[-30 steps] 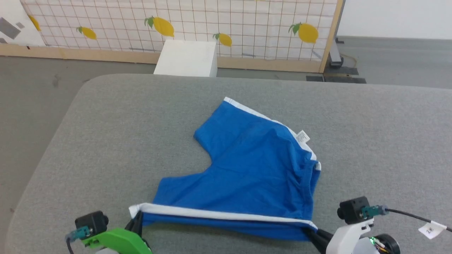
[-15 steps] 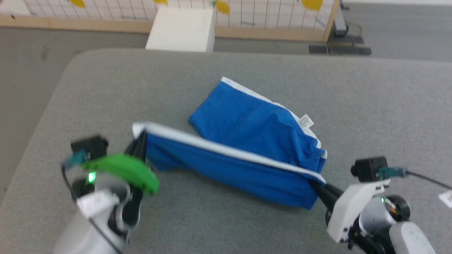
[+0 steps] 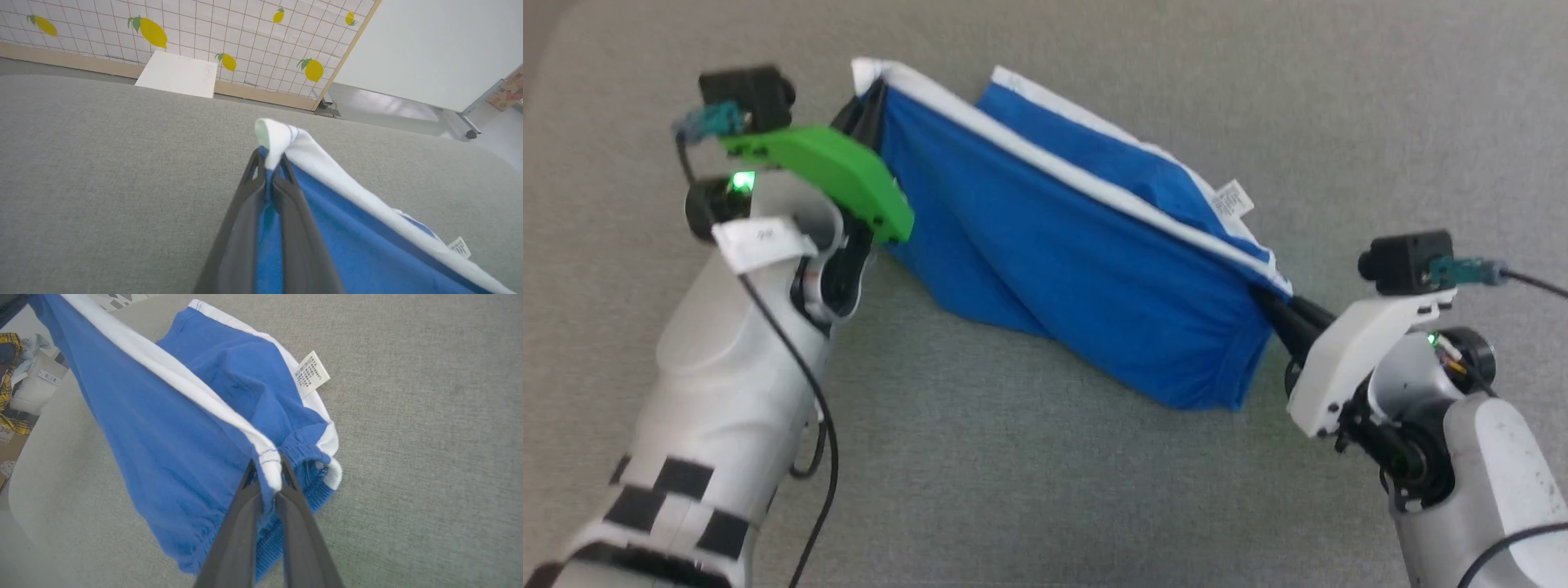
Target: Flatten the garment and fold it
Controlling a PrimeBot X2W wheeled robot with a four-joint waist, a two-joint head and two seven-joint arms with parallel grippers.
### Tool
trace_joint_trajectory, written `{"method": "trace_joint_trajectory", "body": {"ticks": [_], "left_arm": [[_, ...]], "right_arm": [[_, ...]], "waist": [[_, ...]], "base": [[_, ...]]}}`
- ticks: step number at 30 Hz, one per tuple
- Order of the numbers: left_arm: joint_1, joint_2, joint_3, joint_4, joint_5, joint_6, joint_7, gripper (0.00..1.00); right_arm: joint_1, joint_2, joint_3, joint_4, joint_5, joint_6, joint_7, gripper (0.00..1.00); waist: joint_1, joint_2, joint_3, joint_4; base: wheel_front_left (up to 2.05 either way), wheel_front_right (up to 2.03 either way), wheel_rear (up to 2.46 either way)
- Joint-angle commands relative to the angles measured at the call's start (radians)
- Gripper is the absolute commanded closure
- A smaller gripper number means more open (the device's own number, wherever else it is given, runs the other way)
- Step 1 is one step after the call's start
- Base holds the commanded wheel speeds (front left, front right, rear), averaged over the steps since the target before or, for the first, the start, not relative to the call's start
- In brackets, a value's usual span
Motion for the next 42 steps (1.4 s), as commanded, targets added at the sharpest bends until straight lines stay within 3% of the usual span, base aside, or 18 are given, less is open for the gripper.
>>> {"method": "trace_joint_trajectory", "body": {"ticks": [1,14,29,30,31,32,33,42], "left_arm": [[-0.036,-0.008,-0.006,0.022,0.01,-0.013,-0.003,1.0],[-0.226,-0.065,-0.067,0.208,0.052,-0.104,-0.042,1.0],[-0.315,-0.04,-0.076,0.365,0.067,-0.103,-0.048,1.0],[-0.318,-0.042,-0.077,0.372,0.065,-0.106,-0.049,1.0],[-0.321,-0.044,-0.077,0.378,0.064,-0.108,-0.049,0.96],[-0.324,-0.047,-0.077,0.385,0.06,-0.111,-0.05,0.62],[-0.326,-0.049,-0.077,0.391,0.059,-0.112,-0.052,0.0],[-0.347,-0.056,-0.1,0.437,0.075,-0.121,-0.089,0.0]], "right_arm": [[-0.02,0.003,-0.01,0.004,-0.011,-0.002,0.006,1.0],[-0.056,0.032,-0.026,0.005,-0.052,-0.002,0.062,1.0],[-0.048,0.042,0.0,-0.001,-0.035,-0.002,0.09,1.0],[-0.047,0.042,0.0,-0.004,-0.032,-0.002,0.091,0.71],[-0.046,0.043,0.003,-0.006,-0.028,-0.002,0.093,0.28],[-0.043,0.043,0.003,-0.009,-0.026,-0.002,0.095,0.0],[-0.042,0.043,0.003,-0.011,-0.024,-0.002,0.095,0.0],[-0.032,0.044,-0.004,-0.027,-0.011,-0.002,0.074,0.0]], "waist": [[0.0,0.0,0.101,-0.042],[0.0,0.0,0.202,-0.091],[0.0,0.0,0.23,-0.132],[0.0,0.0,0.229,-0.132],[0.0,0.0,0.228,-0.131],[0.0,0.0,0.226,-0.13],[0.0,0.0,0.224,-0.129],[0.0,0.0,0.178,-0.117]], "base": [[0.0,0.0,0.0],[0.0,0.0,0.0],[0.0,0.0,0.0],[0.0,0.0,0.0],[0.0,0.0,0.0],[0.0,0.0,0.0],[0.0,0.0,0.0],[0.0,0.0,0.0]]}}
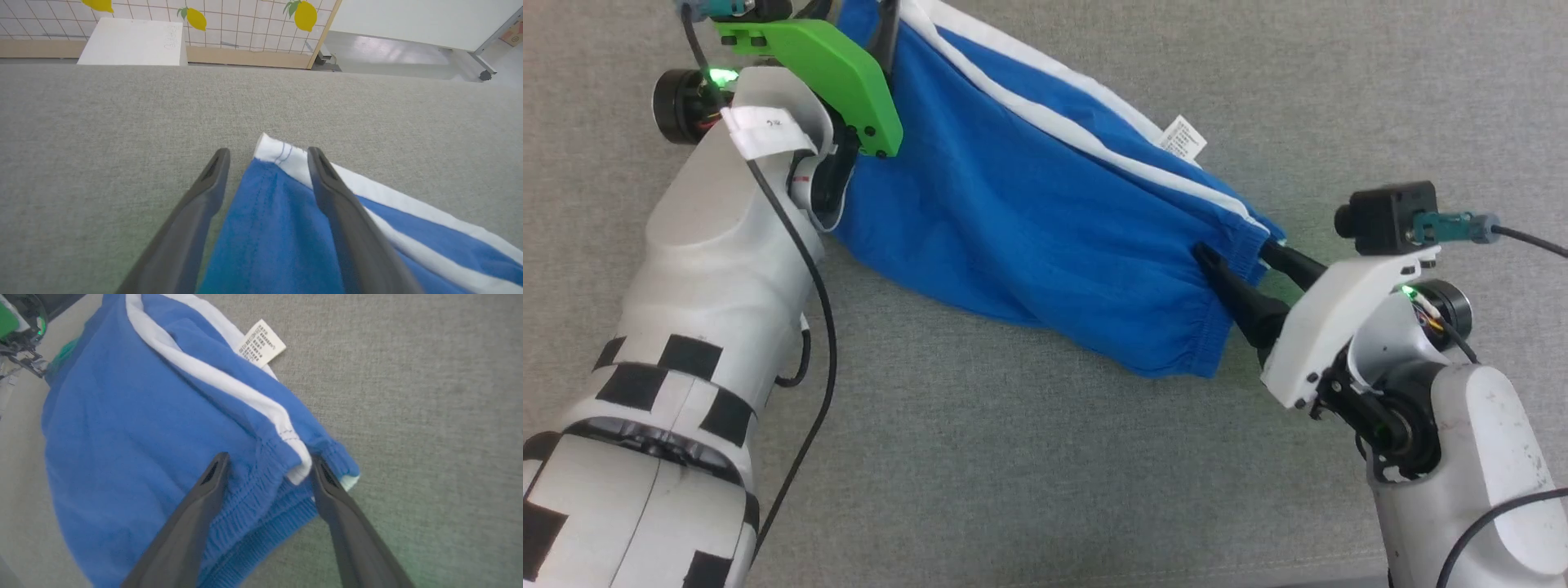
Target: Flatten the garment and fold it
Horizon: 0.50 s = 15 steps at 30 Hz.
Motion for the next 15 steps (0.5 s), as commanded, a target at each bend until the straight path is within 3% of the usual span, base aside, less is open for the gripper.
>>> {"method": "trace_joint_trajectory", "body": {"ticks": [1,8,15], "left_arm": [[-0.026,0.003,-0.006,0.006,0.013,-0.002,-0.017,0.0],[-0.019,0.02,-0.036,-0.024,0.076,0.02,-0.141,0.0],[0.158,0.089,0.044,-0.239,0.092,0.042,-0.165,0.0]], "right_arm": [[0.034,-0.014,-0.014,0.019,-0.007,-0.011,0.002,0.0],[0.071,-0.013,-0.062,-0.014,-0.048,-0.011,-0.053,0.0],[0.153,-0.013,-0.066,-0.052,-0.116,-0.011,-0.118,0.0]], "waist": [[-0.0001,0.0,-0.019,0.007],[-0.0001,0.0,-0.09,0.032],[-0.0001,0.0,-0.184,0.059]], "base": [[0.0,0.0,0.0],[0.0,0.0,0.0],[0.0,0.0,0.0]]}}
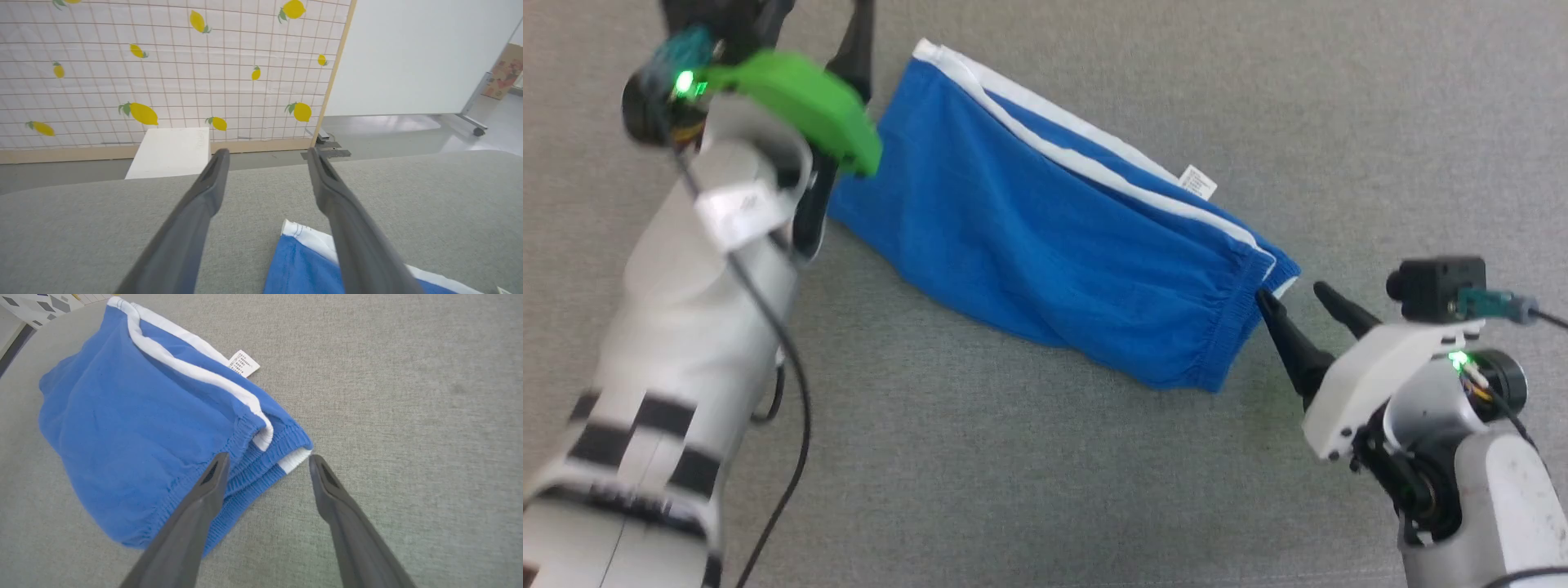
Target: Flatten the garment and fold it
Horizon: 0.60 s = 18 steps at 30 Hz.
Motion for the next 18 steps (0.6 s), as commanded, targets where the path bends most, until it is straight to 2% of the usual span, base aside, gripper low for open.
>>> {"method": "trace_joint_trajectory", "body": {"ticks": [1,9,18], "left_arm": [[0.063,0.024,0.023,-0.047,0.013,0.014,-0.004,0.0],[0.443,0.104,0.167,-0.396,0.059,0.103,-0.004,0.0],[0.815,0.109,0.322,-0.68,0.077,0.206,-0.004,0.0]], "right_arm": [[0.023,0.0,0.001,-0.011,-0.017,-0.002,-0.013,0.0],[0.146,0.0,0.002,-0.051,-0.097,-0.002,-0.031,0.0],[0.194,0.0,0.043,-0.023,-0.082,-0.002,-0.004,0.0]], "waist": [[0.0,0.0,-0.058,0.027],[0.0,0.0,-0.164,0.057],[0.0,0.0,-0.232,0.083]], "base": [[0.0,0.0,0.0],[0.0,0.0,0.0],[0.0,0.0,0.0]]}}
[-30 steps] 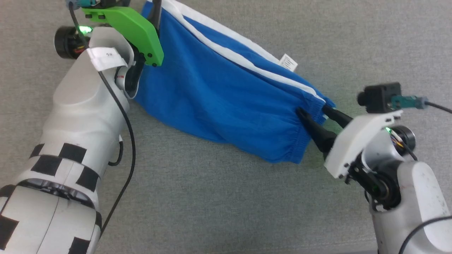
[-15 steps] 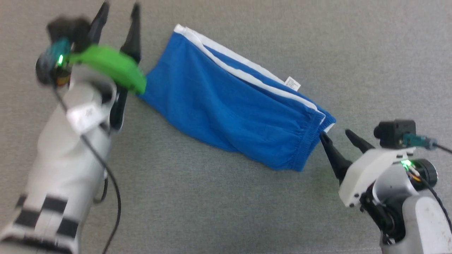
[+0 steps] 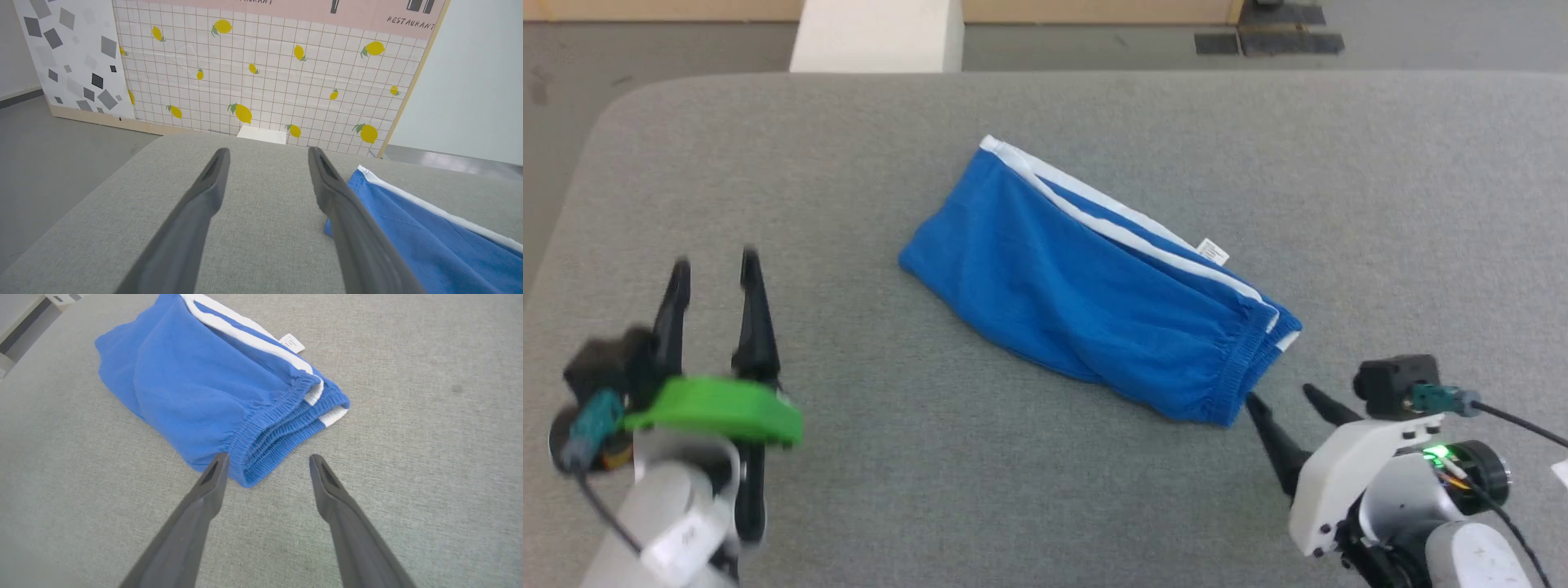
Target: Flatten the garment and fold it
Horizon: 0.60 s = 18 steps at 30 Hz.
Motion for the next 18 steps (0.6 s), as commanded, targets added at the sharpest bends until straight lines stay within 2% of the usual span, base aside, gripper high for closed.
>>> {"method": "trace_joint_trajectory", "body": {"ticks": [1,8,18], "left_arm": [[0.052,-0.001,0.015,-0.028,0.005,0.012,-0.004,0.0],[0.148,-0.017,0.027,-0.099,0.002,0.022,-0.004,0.0],[0.139,-0.028,0.005,-0.109,0.005,0.013,-0.003,0.0]], "right_arm": [[0.001,0.0,0.013,0.007,0.009,-0.002,0.007,0.0],[-0.063,0.0,0.019,0.077,-0.033,-0.002,0.023,0.0],[-0.132,0.0,-0.019,0.236,-0.079,-0.002,0.037,0.0]], "waist": [[0.0001,0.0,-0.025,0.026],[0.0001,0.0,-0.02,0.061],[0.0001,0.0,0.009,0.081]], "base": [[0.0,0.0,0.0],[0.0,0.0,0.0],[0.0,0.0,0.0]]}}
